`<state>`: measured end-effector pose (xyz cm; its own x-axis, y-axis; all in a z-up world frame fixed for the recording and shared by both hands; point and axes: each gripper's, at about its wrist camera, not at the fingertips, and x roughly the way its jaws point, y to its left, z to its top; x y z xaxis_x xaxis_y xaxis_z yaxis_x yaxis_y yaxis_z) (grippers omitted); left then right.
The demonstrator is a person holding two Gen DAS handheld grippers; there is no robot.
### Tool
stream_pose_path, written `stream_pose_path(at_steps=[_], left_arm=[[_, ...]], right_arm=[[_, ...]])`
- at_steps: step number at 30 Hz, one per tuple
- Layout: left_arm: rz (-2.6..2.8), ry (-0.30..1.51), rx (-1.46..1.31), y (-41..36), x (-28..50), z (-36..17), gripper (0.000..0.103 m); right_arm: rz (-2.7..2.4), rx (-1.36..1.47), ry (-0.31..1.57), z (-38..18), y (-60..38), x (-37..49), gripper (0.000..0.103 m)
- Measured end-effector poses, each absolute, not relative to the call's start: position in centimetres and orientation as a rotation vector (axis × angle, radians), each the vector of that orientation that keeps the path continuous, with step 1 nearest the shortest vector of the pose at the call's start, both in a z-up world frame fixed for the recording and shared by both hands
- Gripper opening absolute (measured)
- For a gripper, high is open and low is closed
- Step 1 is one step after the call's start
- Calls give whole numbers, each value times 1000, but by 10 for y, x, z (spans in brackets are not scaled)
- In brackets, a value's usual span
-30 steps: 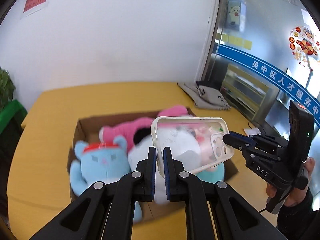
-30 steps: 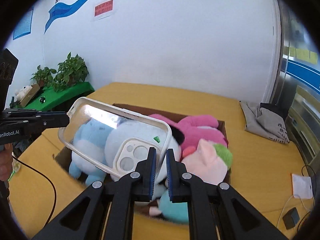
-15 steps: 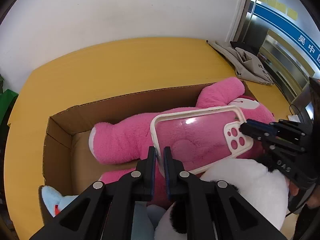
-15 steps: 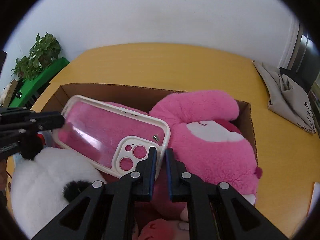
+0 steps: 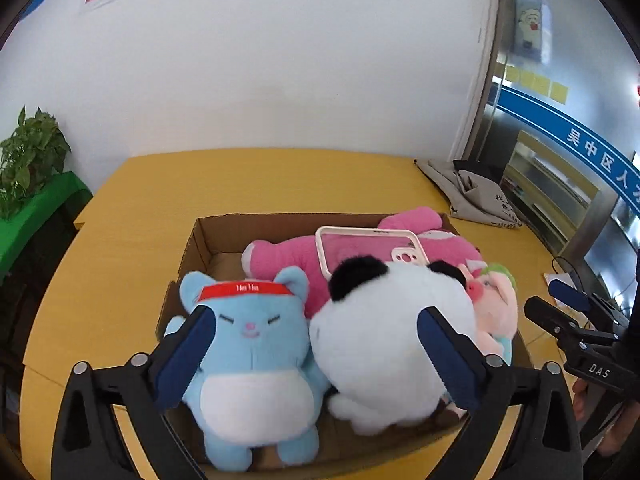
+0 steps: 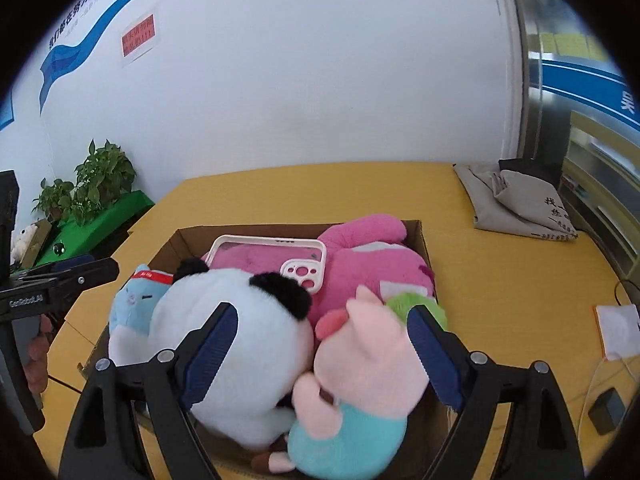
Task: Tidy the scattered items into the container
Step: 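Open the right gripper over the pink bear and withdraw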
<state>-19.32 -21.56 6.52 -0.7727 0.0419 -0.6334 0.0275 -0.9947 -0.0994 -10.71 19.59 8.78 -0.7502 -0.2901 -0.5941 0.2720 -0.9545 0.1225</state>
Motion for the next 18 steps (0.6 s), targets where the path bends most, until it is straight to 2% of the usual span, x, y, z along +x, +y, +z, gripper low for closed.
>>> stream_pose_path(at_steps=[4, 13, 18], left_arm=[[2929, -118, -1048, -193, -146, 55, 103], [2932, -231, -1041, -185, -94, 39, 103], [2964, -156, -1019, -178, -73, 34, 103]], right_arm=[[-2688, 950, -33, 77, 195, -66, 87], [-2721, 987, 71, 74, 192, -15, 87], [-2765, 937, 59, 71, 196, 11, 87]])
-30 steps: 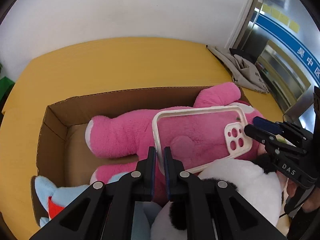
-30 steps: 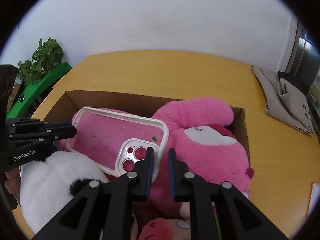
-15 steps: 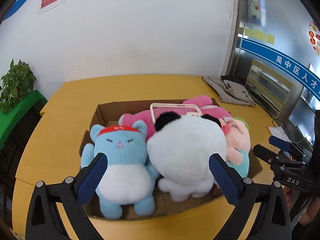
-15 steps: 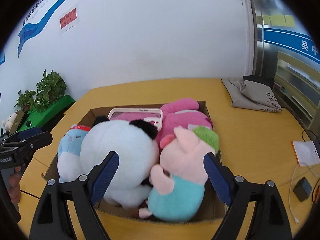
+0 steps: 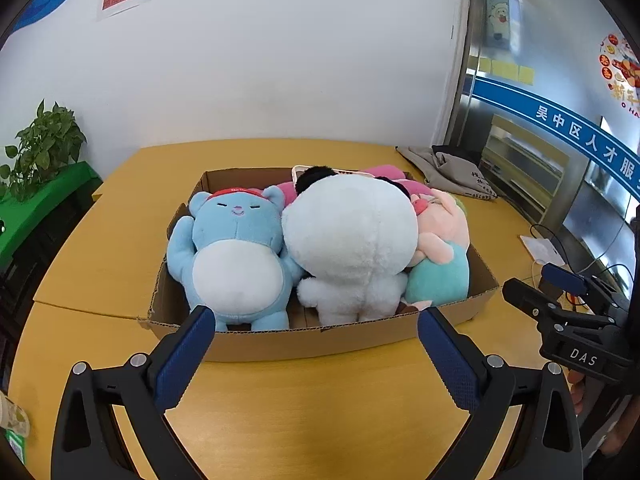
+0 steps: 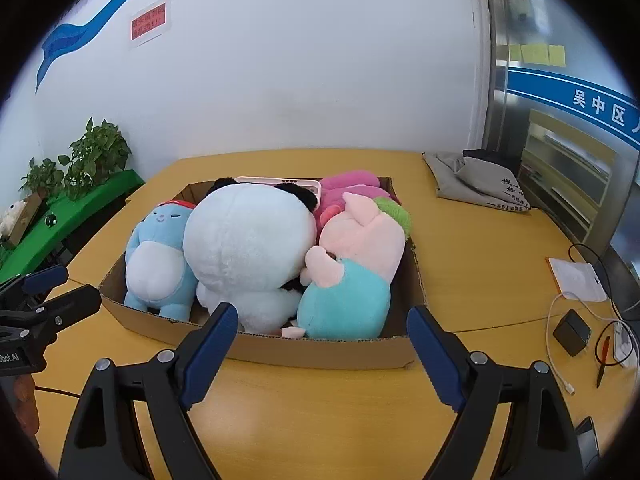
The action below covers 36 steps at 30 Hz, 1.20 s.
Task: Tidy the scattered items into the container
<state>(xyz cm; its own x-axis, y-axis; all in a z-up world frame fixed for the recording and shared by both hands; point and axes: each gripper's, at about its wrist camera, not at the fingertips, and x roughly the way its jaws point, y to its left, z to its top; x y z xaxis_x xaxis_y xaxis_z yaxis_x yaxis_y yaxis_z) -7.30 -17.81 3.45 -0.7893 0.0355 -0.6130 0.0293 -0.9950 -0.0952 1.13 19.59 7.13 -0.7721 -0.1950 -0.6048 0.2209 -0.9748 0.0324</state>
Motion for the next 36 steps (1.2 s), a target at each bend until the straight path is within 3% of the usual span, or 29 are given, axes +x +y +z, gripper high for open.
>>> stream_pose_path(at_steps=[36], left_arm=[[3017, -152, -1031, -147, -38, -4, 103]], right_arm=[[-2775, 977, 43, 22, 200, 57, 87]])
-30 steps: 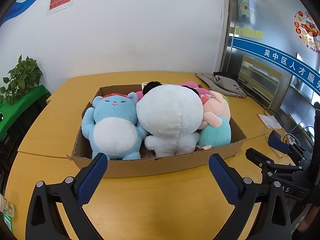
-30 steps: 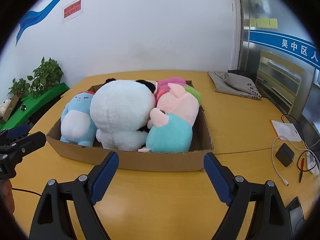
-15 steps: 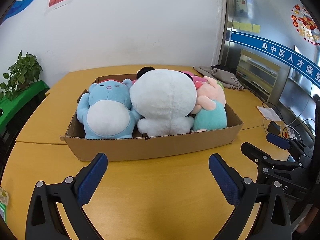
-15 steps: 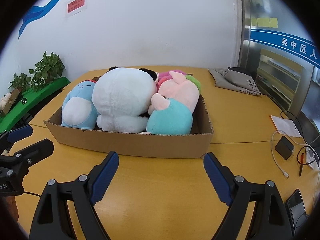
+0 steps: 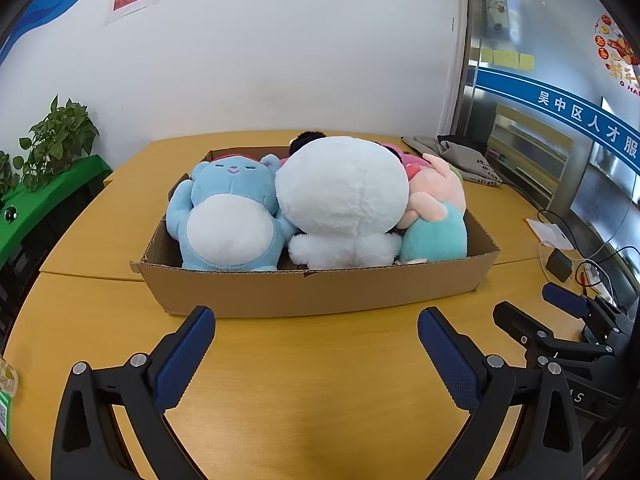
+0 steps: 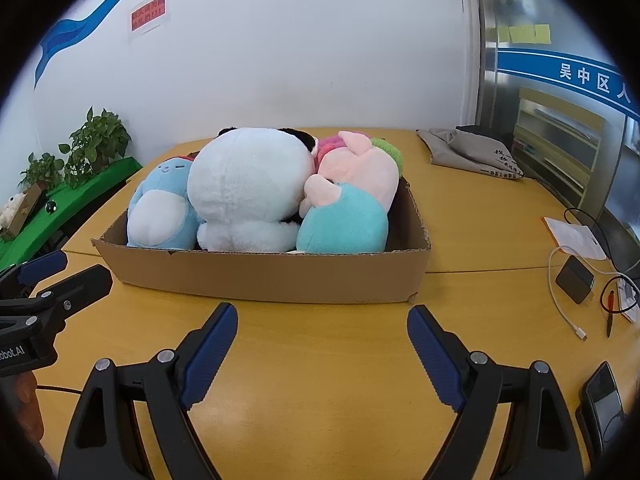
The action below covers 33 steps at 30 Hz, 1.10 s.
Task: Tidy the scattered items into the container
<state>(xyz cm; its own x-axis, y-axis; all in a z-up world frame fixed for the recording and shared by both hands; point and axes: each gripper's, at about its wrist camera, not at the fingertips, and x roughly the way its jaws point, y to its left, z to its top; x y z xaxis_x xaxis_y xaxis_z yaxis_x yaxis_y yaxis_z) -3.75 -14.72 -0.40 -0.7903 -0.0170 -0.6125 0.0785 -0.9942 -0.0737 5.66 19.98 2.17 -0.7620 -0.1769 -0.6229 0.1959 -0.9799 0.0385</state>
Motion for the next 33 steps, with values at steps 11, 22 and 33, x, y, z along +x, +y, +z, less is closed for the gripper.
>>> stream_pose_path(at_steps=[11, 22, 33], left_arm=[[-2948, 185, 991, -150, -37, -8, 103], [-2905, 148, 968, -152, -38, -11, 103], [-2893, 145, 1007, -154, -37, -20, 103]], right_arm=[[-2775, 983, 60, 19, 193, 55, 87], [-2792, 987, 69, 17, 188, 51, 87], [-2807, 975, 73, 14, 184, 53, 87]])
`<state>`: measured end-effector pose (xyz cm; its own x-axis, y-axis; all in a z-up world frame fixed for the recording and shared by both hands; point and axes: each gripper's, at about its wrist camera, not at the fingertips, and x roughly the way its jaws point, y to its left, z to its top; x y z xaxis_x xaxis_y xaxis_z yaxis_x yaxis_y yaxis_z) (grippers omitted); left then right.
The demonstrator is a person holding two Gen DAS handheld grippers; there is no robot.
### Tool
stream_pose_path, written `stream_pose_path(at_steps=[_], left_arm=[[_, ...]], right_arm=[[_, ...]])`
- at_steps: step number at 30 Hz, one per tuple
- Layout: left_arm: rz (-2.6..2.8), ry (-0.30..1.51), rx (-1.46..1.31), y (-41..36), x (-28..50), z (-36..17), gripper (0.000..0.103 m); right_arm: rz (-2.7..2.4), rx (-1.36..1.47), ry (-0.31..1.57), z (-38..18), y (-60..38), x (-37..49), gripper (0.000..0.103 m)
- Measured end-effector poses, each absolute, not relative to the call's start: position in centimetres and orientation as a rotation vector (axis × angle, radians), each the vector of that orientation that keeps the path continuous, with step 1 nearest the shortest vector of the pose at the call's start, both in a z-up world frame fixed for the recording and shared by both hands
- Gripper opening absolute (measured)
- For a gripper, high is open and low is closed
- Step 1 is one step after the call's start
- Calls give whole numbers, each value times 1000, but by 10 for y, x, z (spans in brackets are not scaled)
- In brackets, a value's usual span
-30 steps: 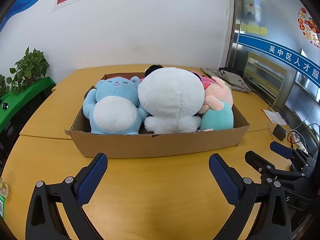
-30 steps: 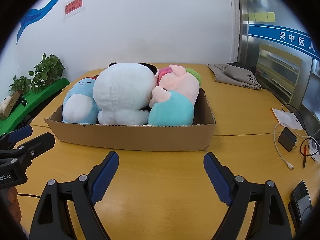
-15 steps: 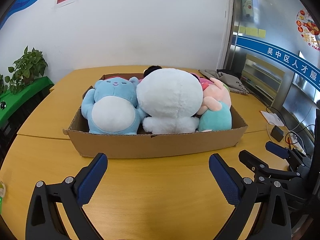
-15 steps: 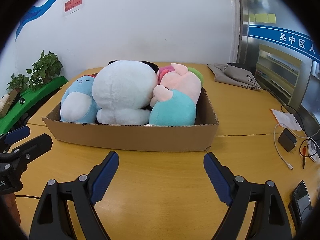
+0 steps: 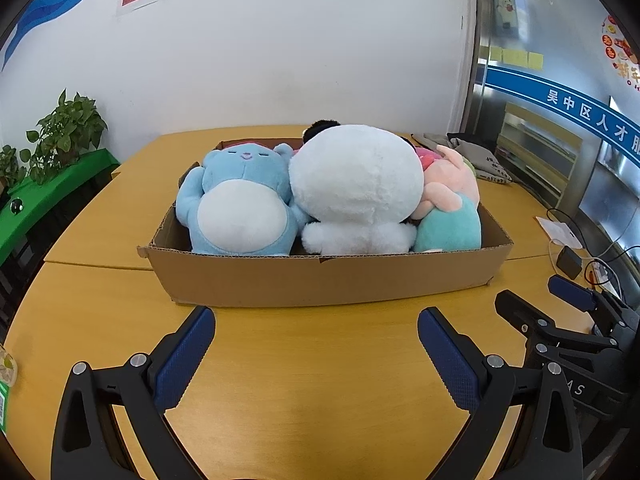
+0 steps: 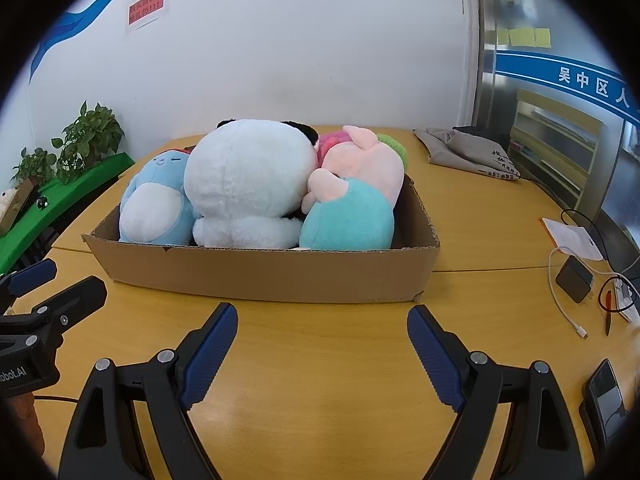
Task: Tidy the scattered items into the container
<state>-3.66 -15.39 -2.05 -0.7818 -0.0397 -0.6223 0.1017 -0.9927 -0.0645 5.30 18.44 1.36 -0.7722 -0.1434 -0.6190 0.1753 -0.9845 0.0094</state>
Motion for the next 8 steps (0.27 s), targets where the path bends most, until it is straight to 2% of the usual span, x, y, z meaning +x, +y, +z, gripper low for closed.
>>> stream_pose_path(at_steps=[8], left_arm=[[-2851, 99, 1016, -150, -35, -26, 103]], right_arm=[[-2807, 948, 67, 17, 183, 57, 87]])
